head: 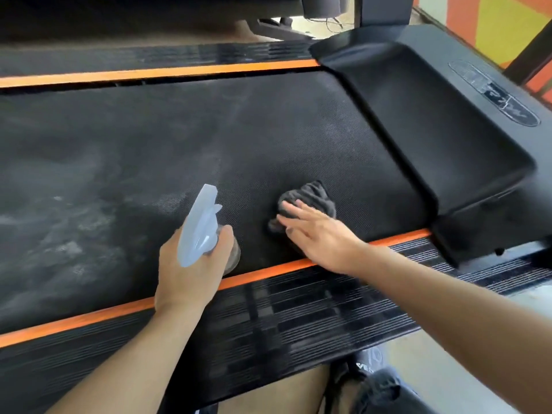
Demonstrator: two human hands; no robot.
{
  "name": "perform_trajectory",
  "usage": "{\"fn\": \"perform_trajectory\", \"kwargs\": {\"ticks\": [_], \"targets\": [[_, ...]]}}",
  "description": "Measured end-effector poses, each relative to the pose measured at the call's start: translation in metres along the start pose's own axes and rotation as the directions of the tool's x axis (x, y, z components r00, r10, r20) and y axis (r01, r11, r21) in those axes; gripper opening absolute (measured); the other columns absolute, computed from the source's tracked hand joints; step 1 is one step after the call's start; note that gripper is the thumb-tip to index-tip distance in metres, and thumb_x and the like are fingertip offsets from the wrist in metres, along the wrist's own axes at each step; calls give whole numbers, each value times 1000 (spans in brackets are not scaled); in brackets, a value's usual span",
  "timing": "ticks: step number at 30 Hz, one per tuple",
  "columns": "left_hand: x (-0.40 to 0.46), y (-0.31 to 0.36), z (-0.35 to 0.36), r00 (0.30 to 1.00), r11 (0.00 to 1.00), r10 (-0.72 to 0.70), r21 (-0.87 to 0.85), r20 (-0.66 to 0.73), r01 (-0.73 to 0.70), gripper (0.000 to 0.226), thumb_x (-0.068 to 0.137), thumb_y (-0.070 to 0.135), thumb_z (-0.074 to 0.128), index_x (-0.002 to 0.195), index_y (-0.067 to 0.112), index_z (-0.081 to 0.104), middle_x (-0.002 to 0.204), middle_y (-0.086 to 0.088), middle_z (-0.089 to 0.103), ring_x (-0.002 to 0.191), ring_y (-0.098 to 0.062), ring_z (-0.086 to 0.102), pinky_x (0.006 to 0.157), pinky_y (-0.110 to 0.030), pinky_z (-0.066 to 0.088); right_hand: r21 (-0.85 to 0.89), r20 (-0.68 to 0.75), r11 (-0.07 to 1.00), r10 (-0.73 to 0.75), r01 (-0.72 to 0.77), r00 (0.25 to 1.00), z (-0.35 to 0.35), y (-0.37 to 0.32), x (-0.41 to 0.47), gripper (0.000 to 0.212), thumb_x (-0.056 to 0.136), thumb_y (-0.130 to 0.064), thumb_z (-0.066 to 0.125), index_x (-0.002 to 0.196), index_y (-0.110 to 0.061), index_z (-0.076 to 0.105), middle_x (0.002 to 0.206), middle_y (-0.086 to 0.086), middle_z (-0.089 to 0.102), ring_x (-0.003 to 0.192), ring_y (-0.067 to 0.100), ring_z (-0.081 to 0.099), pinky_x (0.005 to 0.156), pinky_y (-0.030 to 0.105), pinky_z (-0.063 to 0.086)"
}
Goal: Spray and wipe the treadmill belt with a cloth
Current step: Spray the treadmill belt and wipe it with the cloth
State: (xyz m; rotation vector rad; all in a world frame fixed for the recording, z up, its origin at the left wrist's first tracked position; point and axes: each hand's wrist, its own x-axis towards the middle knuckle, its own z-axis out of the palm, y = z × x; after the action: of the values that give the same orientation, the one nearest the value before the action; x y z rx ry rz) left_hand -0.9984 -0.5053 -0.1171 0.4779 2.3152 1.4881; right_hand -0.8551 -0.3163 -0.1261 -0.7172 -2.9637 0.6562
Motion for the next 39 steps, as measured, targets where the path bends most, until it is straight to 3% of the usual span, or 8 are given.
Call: {"fn": "perform_trajectory", "kwargs": {"ticks": [3,5,9,19,24,28,35,39], "targets": [[-1,3,0,999,999,-32,11,-18,33,22,88,41,70,82,21,64,73,4,61,67,-13,57,63,-27,46,37,53,991,-134,132,990,17,-31,-14,44,104,-31,39,145,-21,49,161,-1,29,151,17,18,114,9,-9],[0,4,1,999,1000,-21,12,-24,21,22,87,41,68,82,20,64,74,3,63,68,-14,58,63,-27,47,34,64,990,-139,137,988,8,-29,-13,40,104,-31,42,142,-26,53,159,-5,34,147,15,29,121,20,13],[1,2,0,999,999,-29,35,-15,29,31,77,54,62,86,24,64,75,8,61,69,-11,57,65,-28,45,-30,37,987,-156,157,987,-18,-9,-17,39,98,-32,51,137,-33,55,136,-8,44,118,17,55,95,40,51],[3,-1,0,999,999,47,14,23,-47,29,76,57,60,91,33,67,78,11,64,74,-10,62,70,-29,52,-254,-46,957,133,-140,990,-7,-34,9,30,98,-42,47,114,-21,60,110,9,57,101,34,57,79,39,47],[4,4,-2,999,999,-27,-40,-34,26,34,77,54,60,78,20,63,74,-1,65,70,-15,61,71,-25,53,25,7,1000,10,-10,1000,19,-78,5,27,99,-33,48,94,-15,68,97,3,62,96,27,58,78,37,47],[8,10,-18,995,992,-63,-117,-78,54,30,86,41,70,79,12,66,72,-4,66,65,-10,58,70,-28,51,-82,43,981,-173,176,984,20,-62,-8,39,96,-51,34,95,-26,63,94,-2,52,90,24,56,78,43,52],[14,-25,-108,984,996,-90,-39,-151,85,5,87,37,69,83,34,70,79,6,66,69,-1,59,73,-30,46,-241,-89,938,235,-250,968,-20,8,-26,33,99,-42,38,90,-18,59,92,1,43,104,36,54,87,41,46],[12,-38,-102,974,992,-128,-38,-185,123,35,80,52,66,98,23,70,91,8,69,85,-14,64,79,-30,46,-262,-48,954,140,-148,989,11,-87,0,24,101,-30,48,95,-13,63,98,7,58,100,33,59,78,37,47]]}}
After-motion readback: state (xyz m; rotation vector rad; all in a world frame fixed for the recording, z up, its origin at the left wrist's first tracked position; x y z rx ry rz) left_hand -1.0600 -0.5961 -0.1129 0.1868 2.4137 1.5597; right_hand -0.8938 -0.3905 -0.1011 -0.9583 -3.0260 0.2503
